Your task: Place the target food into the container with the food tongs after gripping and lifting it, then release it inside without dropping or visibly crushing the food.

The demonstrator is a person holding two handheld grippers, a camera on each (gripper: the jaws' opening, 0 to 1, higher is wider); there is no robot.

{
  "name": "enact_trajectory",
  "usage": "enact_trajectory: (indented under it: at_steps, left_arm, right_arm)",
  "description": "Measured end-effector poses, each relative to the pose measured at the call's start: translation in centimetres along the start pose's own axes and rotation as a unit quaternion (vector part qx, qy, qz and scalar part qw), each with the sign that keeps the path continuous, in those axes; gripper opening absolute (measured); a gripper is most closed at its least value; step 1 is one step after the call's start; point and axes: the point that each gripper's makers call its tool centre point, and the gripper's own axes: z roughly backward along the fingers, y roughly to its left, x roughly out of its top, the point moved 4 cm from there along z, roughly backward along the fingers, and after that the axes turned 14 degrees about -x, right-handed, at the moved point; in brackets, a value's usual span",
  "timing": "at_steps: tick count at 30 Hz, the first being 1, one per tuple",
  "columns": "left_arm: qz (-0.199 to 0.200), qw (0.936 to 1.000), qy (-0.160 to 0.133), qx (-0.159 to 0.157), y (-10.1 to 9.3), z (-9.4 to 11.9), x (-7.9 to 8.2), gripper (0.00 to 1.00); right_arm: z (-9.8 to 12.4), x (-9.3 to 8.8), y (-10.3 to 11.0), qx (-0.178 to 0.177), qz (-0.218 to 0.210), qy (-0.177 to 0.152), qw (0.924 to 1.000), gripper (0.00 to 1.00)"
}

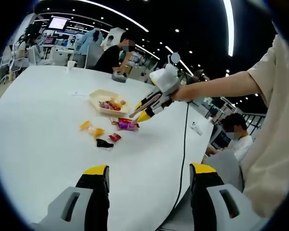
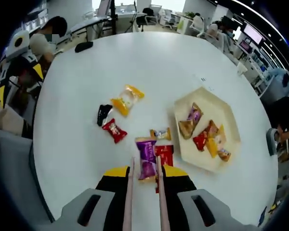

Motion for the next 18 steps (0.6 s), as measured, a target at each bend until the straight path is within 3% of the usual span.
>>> enact_trajectory:
  at_steps: [3,18]
  left_arm:
    - [-0.025,0.9997,-0.005,-0.008,-0.5,0.0,0.3,0.64]
    - [-0.006,0.9999,-0.008,-0.003,-0.1,0.1,-0.1,0.65]
  right_arm:
    - [-0.4,-0.1,0.0,0.001,0.004,0.001,1.0,0.25]
    - [-1.3,-0.2,0.2,0.01,0.014,0.006,0.9998,0.25]
